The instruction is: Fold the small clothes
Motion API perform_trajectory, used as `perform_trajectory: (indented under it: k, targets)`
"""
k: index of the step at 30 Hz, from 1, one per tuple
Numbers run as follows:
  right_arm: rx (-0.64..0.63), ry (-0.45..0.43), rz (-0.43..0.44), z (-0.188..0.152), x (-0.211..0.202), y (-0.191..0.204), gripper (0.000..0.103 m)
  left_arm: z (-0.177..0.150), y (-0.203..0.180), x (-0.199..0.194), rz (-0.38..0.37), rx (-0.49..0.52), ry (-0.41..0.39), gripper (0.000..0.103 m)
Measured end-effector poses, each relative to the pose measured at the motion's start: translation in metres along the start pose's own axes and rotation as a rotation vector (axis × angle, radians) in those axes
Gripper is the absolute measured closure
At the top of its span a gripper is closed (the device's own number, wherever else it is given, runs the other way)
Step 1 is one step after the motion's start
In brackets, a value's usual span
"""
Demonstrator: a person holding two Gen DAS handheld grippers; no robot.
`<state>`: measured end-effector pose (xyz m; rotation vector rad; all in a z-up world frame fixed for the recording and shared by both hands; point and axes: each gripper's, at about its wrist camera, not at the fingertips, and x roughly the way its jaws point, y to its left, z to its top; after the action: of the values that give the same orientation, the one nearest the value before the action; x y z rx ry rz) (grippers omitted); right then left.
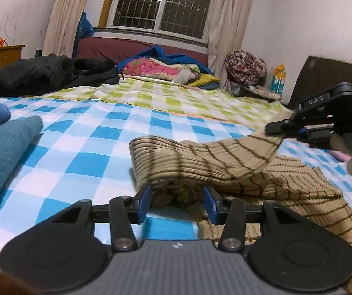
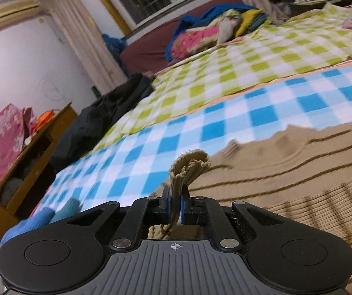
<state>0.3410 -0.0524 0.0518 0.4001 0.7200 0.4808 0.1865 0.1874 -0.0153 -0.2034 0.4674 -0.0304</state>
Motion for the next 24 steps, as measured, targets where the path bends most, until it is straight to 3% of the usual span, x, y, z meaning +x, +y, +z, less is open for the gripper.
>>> perform_trajectory:
  k: [12, 24]
  targets:
    - [0.084, -0.065, -0.055, 0.021, -0.027, -0.081, 0.096, 0.01, -0.045, 0.031, 0.023, 0.133, 0.025, 0.05]
    - [0.166, -0.107, -0.108, 0.03, -0.052, -0.151, 0.096, 0.017, -0.083, 0.059, 0.027, 0.234, 0.03, 0.041]
